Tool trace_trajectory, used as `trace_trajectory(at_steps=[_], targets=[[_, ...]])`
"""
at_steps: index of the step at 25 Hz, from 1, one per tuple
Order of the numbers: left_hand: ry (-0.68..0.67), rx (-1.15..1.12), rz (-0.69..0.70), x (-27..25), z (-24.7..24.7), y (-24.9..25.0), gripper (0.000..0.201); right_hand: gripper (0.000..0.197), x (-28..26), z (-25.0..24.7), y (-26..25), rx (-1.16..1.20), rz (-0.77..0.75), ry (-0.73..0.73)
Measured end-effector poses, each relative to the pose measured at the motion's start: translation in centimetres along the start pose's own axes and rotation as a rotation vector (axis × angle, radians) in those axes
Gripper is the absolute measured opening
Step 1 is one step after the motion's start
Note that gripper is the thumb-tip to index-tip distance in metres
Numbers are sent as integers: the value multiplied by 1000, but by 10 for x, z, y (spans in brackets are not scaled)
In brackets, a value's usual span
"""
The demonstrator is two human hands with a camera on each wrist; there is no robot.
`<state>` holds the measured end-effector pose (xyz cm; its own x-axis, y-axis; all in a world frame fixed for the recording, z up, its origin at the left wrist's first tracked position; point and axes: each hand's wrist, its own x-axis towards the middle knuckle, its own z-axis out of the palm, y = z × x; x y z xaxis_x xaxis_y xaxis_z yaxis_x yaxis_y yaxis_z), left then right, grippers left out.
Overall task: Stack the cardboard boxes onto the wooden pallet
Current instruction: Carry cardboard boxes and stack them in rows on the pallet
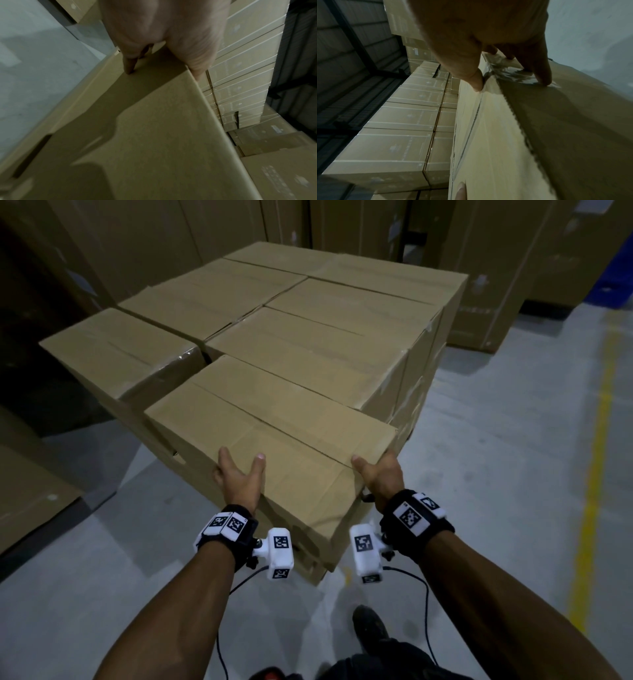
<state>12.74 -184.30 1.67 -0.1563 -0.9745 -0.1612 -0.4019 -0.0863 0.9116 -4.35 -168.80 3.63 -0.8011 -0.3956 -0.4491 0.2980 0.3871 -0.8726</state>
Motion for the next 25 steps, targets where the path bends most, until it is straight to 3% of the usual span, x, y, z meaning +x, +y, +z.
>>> trace_trajectory(at_steps=[2, 7, 10, 17, 25], targets=[[-16, 22, -11, 4, -4, 4, 85, 61, 2, 3, -2, -40, -2, -6], [-140, 128, -50, -9, -7, 8, 90, 43, 1, -2, 0, -18, 49, -65], [-179, 132, -40, -27, -3, 4, 90, 49, -5, -2, 0, -16, 101, -113], [-142, 105, -24, -32, -1, 2, 88, 36, -2, 4, 0, 43, 68, -97], [-86, 77, 18, -12, -4, -2, 82, 47, 5, 22, -6, 61, 39, -107]])
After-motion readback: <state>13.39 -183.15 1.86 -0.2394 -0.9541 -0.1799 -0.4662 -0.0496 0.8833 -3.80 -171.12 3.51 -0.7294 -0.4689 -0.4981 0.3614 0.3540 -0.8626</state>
